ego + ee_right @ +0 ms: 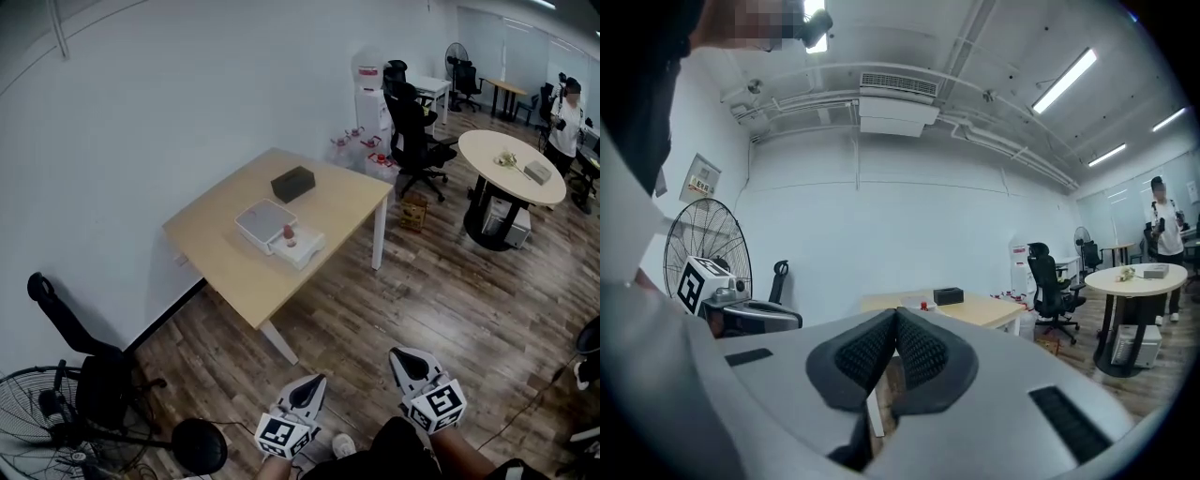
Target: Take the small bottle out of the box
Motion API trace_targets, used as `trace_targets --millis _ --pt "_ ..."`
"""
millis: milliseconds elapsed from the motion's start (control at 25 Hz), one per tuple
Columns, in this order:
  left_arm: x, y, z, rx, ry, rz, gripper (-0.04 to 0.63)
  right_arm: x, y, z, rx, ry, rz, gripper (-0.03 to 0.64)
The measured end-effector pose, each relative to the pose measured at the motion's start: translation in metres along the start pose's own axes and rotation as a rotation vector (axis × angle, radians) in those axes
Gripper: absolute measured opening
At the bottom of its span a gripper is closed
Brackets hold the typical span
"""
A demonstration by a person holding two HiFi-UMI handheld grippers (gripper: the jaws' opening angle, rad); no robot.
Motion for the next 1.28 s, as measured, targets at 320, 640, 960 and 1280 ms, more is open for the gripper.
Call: trace_targets --millis 320,640,960,1280 --pt "-0.03 0.001 0.021 -0.005 -0.027 -0.025 0.012 0.019 0.011 0.033 -0.017 0.003 0.004 0.012" --pt "-0.049 -0.016 0.091 0.001 -0.042 -0.011 0.012 0.085 0.013 0.07 -0.013 -0.012 -0.018 0.012" --pt "-0.056 -0.036 0.183 0.001 -0.062 0.005 0.012 0.168 0.017 0.106 0.004 -0.042 -0.03 0.012" --pt "-0.072 -0.043 0.234 0.028 -0.149 -0.018 0.012 0.22 0.031 0.144 0.013 -0.126 0.028 0.012"
Point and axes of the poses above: the fingertips, and each gripper's own axes: z forward along the fingers, x to its right, y out of its underside, the point moved 2 cm from there along -z, backward along the fingers, and after that the axes turned 11 degrees about -z, right-handed, at the moved point
